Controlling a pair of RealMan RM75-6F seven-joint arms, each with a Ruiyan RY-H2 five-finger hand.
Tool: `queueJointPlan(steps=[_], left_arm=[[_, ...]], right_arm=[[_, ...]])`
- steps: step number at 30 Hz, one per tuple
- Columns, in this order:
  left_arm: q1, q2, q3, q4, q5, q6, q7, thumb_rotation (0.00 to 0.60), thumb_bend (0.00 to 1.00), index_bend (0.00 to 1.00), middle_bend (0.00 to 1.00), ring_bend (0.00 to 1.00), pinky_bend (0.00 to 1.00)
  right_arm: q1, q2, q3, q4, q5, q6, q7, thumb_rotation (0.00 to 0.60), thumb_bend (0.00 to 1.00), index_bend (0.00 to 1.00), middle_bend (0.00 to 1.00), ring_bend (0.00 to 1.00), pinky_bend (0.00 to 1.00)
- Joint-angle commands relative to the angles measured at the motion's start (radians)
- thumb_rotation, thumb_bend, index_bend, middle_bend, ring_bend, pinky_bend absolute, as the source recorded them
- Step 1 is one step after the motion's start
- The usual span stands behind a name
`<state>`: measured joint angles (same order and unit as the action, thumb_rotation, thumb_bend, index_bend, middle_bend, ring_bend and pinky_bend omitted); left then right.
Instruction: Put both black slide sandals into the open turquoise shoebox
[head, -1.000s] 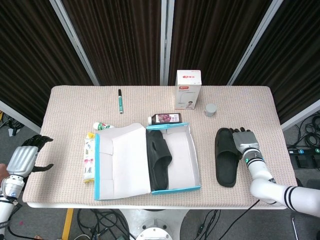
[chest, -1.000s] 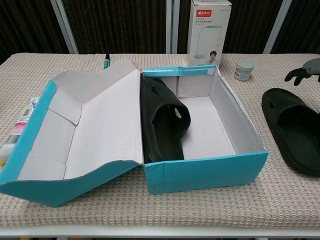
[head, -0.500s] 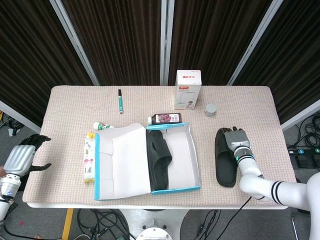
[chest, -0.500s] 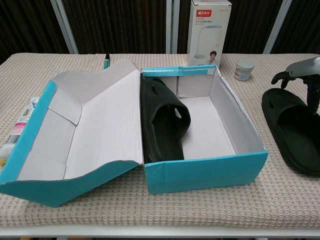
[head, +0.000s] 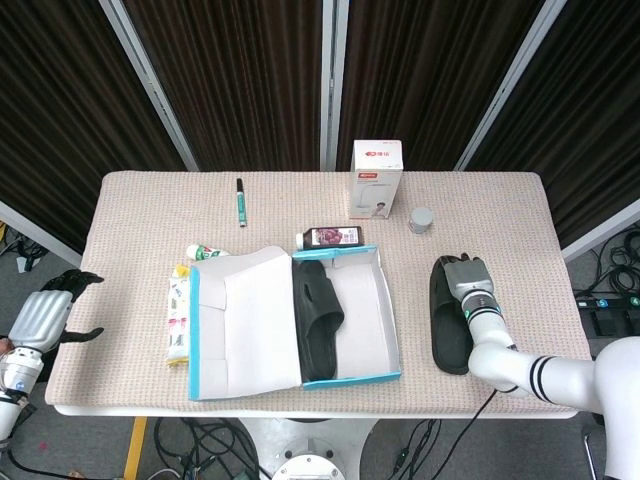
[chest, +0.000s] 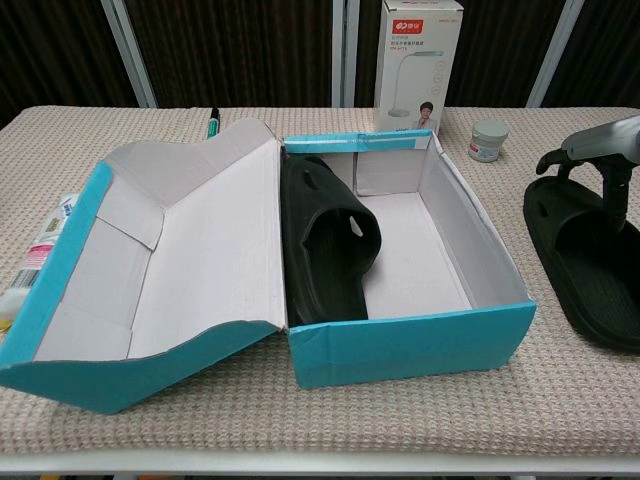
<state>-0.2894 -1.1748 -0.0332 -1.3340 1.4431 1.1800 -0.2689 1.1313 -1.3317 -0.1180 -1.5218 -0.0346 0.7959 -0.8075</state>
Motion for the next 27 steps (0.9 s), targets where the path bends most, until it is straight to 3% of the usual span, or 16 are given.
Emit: queueJointPlan(steps=[1,10,27], left_arm=[[0.0,-0.001,0.001,0.002,0.0,-0.001,-0.002,0.6,0.14,0.22,0.19,0.12,0.2],[-0.002,0.0,0.005,0.003,0.004,-0.003,-0.004,0.6,0.14,0.22,0.19,0.12,0.2],[-0.006,0.0,0.009,0.0,0.004,-0.011,0.0,0.6,0.14,0.22,0.19,0.12,0.2]], right_arm=[[0.005,-0.007,-0.005,0.007,0.014,-0.002,-0.009,0.6,0.0,0.02,0.14,0.0,0.14],[0.005,-0.023,-0.005,0.012,0.011,0.024,-0.019,0.6,0.0,0.07,0.21,0.0,0.14],[-0.013,-0.046,0.006,0.029,-0.016,0.076,-0.046,0.6,0.02,0.34,0.4,0.08,0.17]])
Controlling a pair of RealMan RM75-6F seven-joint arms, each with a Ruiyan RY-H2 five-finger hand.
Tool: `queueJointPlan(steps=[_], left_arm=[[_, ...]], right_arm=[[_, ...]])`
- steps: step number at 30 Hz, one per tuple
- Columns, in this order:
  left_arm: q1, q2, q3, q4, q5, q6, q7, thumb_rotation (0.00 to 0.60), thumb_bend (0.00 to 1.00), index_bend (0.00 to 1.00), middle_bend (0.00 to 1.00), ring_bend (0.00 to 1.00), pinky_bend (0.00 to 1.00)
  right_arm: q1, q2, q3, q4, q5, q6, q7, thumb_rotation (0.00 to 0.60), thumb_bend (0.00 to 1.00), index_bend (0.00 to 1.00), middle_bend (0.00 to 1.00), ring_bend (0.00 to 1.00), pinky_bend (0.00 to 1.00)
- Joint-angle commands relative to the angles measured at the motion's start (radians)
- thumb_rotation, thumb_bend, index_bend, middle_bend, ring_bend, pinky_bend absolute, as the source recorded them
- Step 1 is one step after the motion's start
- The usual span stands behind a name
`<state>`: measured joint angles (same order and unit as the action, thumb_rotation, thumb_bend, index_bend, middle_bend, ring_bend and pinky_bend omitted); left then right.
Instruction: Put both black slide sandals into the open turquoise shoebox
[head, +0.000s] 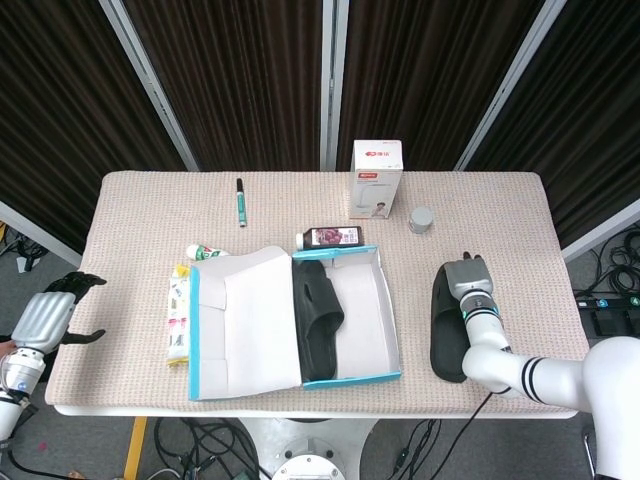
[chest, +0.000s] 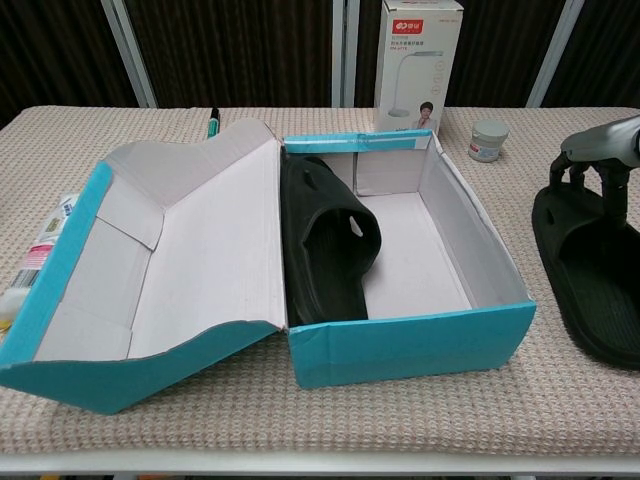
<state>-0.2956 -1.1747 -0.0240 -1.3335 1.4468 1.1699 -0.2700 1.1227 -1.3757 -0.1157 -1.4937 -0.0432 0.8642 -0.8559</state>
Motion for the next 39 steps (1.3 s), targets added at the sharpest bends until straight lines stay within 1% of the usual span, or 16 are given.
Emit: queueJointPlan(steps=[1,8,12,16,19,22,25,27,31,34,37,39], left_arm=[[-0.001,0.001,0.0,-0.001,0.0,-0.001,0.001,0.6,0.14,0.22,0.19,0.12,0.2],[-0.004,0.002,0.0,-0.007,-0.003,-0.007,0.006,0.6,0.14,0.22,0.19,0.12,0.2],[-0.006,0.002,0.001,-0.011,-0.003,-0.009,0.01,0.6,0.14,0.22,0.19,0.12,0.2],[-0.01,0.002,0.0,-0.019,-0.004,-0.012,0.021,0.6,0.14,0.22,0.19,0.12,0.2],[-0.015,0.003,-0.004,-0.032,-0.006,-0.016,0.029,0.6,0.14,0.22,0.19,0.12,0.2],[-0.019,0.003,-0.007,-0.043,-0.009,-0.018,0.038,0.6,0.14,0.22,0.19,0.12,0.2],[-0.025,0.004,-0.012,-0.057,-0.016,-0.024,0.053,0.6,0.14,0.22,0.19,0.12,0.2],[-0.028,0.006,-0.015,-0.066,-0.021,-0.027,0.061,0.6,0.14,0.22,0.19,0.12,0.2],[-0.033,0.015,-0.02,-0.09,-0.029,-0.029,0.083,0.6,0.14,0.22,0.19,0.12,0.2],[-0.033,0.022,-0.024,-0.106,-0.033,-0.024,0.096,0.6,0.14,0.22,0.19,0.12,0.2],[-0.031,0.028,-0.03,-0.118,-0.04,-0.014,0.105,0.6,0.14,0.22,0.19,0.12,0.2],[-0.029,0.03,-0.033,-0.123,-0.045,-0.01,0.11,0.6,0.14,0.22,0.19,0.12,0.2]], right_arm=[[-0.009,-0.003,0.008,0.001,-0.018,0.016,0.005,0.6,0.02,0.35,0.41,0.09,0.17],[-0.038,0.002,0.027,-0.007,-0.079,0.053,0.025,0.6,0.03,0.43,0.46,0.13,0.19],[-0.053,0.035,0.045,-0.037,-0.11,0.055,0.046,0.6,0.03,0.43,0.47,0.15,0.2],[-0.074,0.12,0.076,-0.109,-0.159,0.053,0.1,0.6,0.03,0.43,0.47,0.15,0.2],[-0.095,0.215,0.106,-0.172,-0.205,0.033,0.162,0.6,0.03,0.44,0.47,0.15,0.2],[-0.117,0.294,0.135,-0.212,-0.249,-0.001,0.227,0.6,0.03,0.44,0.47,0.15,0.2],[-0.147,0.382,0.185,-0.243,-0.32,-0.081,0.335,0.6,0.03,0.44,0.47,0.15,0.2],[-0.172,0.425,0.22,-0.256,-0.371,-0.143,0.416,0.6,0.03,0.45,0.48,0.16,0.2],[-0.254,0.486,0.314,-0.261,-0.537,-0.258,0.622,0.6,0.03,0.45,0.49,0.17,0.2],[-0.303,0.489,0.377,-0.249,-0.657,-0.301,0.745,0.6,0.03,0.46,0.5,0.18,0.2],[-0.359,0.457,0.446,-0.231,-0.808,-0.337,0.894,0.6,0.03,0.47,0.5,0.18,0.2],[-0.396,0.418,0.493,-0.215,-0.92,-0.343,1.01,0.6,0.03,0.47,0.5,0.18,0.2]])
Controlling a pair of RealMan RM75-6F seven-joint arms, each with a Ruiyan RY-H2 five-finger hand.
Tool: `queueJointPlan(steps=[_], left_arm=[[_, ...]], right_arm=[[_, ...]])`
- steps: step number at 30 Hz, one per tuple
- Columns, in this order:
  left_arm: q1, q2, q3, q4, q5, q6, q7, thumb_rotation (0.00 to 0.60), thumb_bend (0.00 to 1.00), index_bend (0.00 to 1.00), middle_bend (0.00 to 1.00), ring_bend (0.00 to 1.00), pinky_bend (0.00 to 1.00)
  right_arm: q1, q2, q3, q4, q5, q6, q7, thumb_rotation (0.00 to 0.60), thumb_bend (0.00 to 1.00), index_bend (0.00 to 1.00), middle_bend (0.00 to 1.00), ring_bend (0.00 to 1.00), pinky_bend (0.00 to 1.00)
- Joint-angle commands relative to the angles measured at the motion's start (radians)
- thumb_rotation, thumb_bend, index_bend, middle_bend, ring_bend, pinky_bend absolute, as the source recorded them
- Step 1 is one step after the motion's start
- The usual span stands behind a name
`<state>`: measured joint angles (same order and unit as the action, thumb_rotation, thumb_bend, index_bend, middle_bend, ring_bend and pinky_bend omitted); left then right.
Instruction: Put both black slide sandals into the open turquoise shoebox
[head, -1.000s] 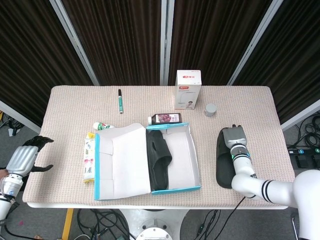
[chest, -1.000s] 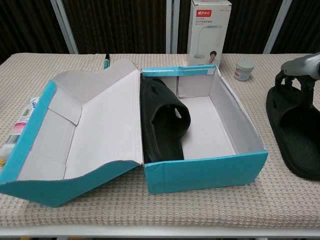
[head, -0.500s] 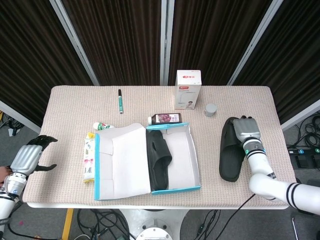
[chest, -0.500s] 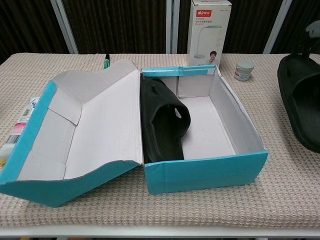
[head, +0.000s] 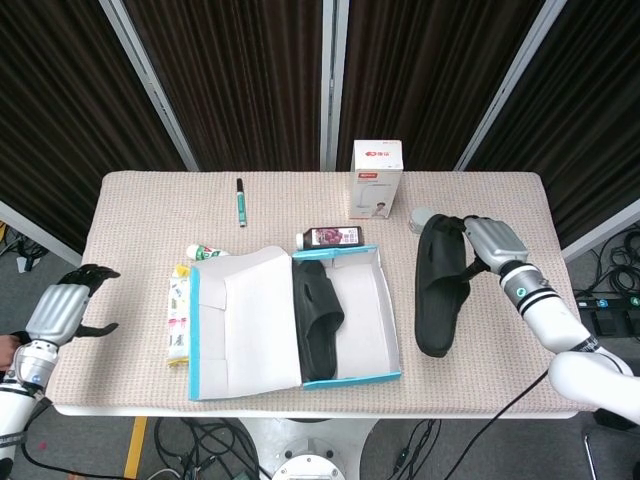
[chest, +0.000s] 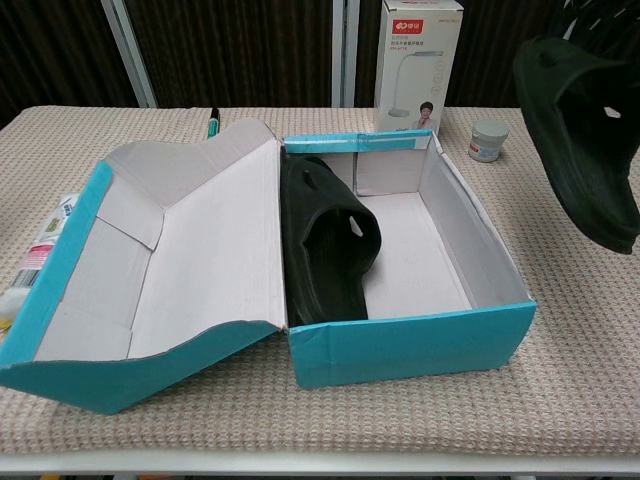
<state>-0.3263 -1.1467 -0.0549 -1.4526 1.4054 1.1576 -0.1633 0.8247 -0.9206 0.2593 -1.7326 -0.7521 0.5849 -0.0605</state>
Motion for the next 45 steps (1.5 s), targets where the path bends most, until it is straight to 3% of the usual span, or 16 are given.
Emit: queueJointPlan(steps=[1,5,9,20,30,45], left_arm=[[0.003,0.003,-0.002,-0.005,-0.005,0.004,0.006,0.6,0.14,0.22,0.19,0.12,0.2],[0.007,0.008,-0.002,-0.011,-0.014,0.006,0.013,0.6,0.14,0.22,0.19,0.12,0.2],[0.014,0.014,-0.002,-0.018,-0.018,0.015,0.015,0.6,0.14,0.22,0.19,0.12,0.2],[0.02,0.016,-0.005,-0.022,-0.021,0.024,0.016,0.6,0.14,0.22,0.19,0.12,0.2],[0.016,0.01,-0.009,-0.008,-0.031,0.019,0.039,0.6,0.14,0.22,0.19,0.12,0.2],[0.014,-0.005,-0.016,0.02,-0.036,0.023,0.052,0.6,0.14,0.22,0.19,0.12,0.2]], right_arm=[[-0.112,-0.056,0.135,0.033,-0.259,-0.063,0.263,0.6,0.03,0.47,0.5,0.18,0.2],[-0.142,-0.14,0.167,0.092,-0.462,-0.045,0.468,0.6,0.03,0.47,0.5,0.18,0.2],[-0.122,-0.2,0.151,0.155,-0.603,-0.05,0.63,0.6,0.03,0.47,0.5,0.18,0.2],[0.002,-0.307,0.016,0.324,-0.862,-0.014,0.959,0.6,0.02,0.48,0.48,0.18,0.2],[0.074,-0.373,-0.092,0.444,-0.948,0.102,1.136,0.6,0.02,0.48,0.48,0.18,0.2],[0.118,-0.428,-0.182,0.515,-0.923,0.15,1.155,0.6,0.02,0.48,0.48,0.18,0.2]])
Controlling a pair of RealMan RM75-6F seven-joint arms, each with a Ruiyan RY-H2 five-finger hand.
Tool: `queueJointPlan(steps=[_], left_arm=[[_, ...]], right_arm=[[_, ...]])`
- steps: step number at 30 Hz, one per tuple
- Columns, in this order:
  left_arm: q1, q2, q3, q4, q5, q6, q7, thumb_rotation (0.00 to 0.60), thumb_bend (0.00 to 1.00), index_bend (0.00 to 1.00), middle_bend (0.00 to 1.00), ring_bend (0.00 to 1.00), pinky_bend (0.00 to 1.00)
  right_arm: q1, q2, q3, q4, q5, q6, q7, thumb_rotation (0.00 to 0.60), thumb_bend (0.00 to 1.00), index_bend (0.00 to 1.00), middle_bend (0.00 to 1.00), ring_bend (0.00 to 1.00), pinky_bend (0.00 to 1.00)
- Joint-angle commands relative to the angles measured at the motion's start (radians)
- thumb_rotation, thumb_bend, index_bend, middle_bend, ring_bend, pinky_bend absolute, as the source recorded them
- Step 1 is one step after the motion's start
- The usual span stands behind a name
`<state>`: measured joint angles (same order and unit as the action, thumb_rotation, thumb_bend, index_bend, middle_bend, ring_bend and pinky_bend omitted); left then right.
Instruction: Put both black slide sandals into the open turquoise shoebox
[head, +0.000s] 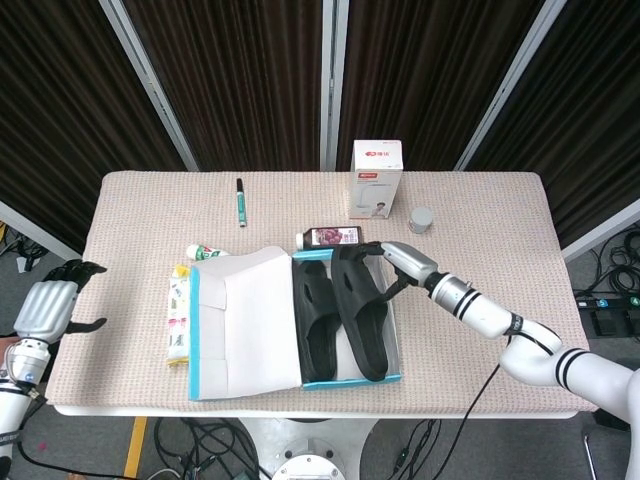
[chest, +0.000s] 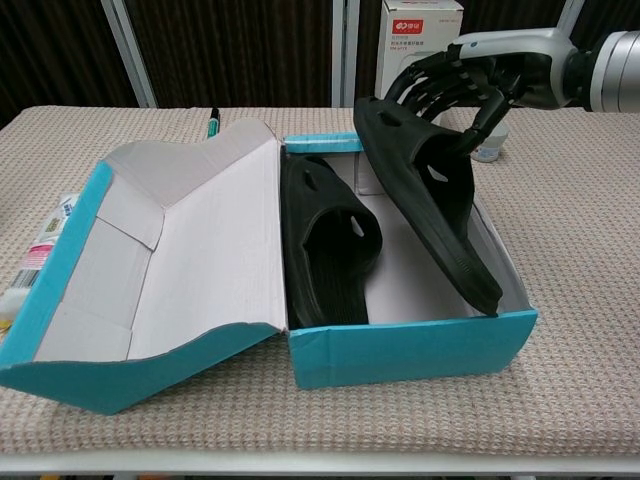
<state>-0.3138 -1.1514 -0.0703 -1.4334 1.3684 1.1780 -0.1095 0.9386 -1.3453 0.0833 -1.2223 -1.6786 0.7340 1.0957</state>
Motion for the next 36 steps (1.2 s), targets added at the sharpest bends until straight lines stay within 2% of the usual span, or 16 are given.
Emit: queueJointPlan(steps=[1,24,36], left_arm=[[0.003,-0.001,0.0,0.002,0.001,0.003,-0.003,0.6,0.14,0.22,0.19,0.12,0.2],[0.004,-0.012,0.006,0.024,0.017,0.001,-0.047,0.6,0.14,0.22,0.19,0.12,0.2],[0.003,-0.016,0.005,0.033,0.023,0.003,-0.06,0.6,0.14,0.22,0.19,0.12,0.2]], right_arm=[[0.007,-0.005,-0.01,0.007,0.006,0.0,-0.003,0.6,0.02,0.48,0.48,0.18,0.2],[0.041,-0.026,-0.041,0.014,0.099,-0.044,-0.163,0.6,0.02,0.48,0.48,0.18,0.2],[0.042,-0.034,-0.028,0.004,0.153,-0.059,-0.333,0.6,0.03,0.48,0.48,0.18,0.2]])
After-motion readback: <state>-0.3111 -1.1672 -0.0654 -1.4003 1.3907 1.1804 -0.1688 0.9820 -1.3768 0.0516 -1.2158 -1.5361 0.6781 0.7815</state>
